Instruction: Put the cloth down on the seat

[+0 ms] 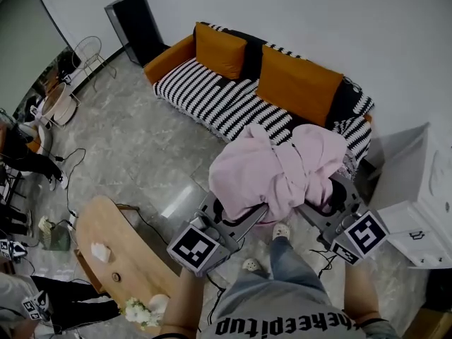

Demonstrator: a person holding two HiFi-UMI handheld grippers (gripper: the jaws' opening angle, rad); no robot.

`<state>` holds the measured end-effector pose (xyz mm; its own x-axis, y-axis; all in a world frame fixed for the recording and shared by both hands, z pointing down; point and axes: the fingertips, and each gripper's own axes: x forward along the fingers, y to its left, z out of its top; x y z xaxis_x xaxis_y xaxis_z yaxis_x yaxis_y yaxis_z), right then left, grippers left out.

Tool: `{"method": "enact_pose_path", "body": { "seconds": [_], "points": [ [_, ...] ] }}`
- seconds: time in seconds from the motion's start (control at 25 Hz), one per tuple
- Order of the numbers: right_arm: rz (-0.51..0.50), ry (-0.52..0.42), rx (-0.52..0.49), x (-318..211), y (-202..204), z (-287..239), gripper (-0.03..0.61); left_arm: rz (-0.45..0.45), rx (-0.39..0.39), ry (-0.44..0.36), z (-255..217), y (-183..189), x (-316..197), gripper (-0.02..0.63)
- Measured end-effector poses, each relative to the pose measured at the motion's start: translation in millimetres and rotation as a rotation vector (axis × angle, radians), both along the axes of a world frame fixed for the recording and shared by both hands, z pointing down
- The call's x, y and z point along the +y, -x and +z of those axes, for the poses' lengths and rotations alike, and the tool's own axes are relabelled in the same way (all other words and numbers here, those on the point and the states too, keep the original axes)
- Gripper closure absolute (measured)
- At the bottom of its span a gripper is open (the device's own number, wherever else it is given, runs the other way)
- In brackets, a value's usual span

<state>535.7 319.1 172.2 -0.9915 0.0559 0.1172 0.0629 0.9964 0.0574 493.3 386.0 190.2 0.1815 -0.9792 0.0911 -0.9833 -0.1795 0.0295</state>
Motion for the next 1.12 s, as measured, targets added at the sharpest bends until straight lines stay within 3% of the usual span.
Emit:
{"method": "enact_pose_path", "body": {
  "seconds": [0.68, 1.12],
  "points": [
    [-0.116, -0.02, -0.034, -141.7, 70.7, -17.6, 0.304, -0.125, -0.03, -0.01, -17.4, 63.1, -137.5, 0.387],
    [-0.145, -0.003, -0.042, -175.0, 112.7, -12.7, 0.304, -0.154, -0.036, 0.007, -13.0, 103.2, -169.6, 0.387]
  ]
}}
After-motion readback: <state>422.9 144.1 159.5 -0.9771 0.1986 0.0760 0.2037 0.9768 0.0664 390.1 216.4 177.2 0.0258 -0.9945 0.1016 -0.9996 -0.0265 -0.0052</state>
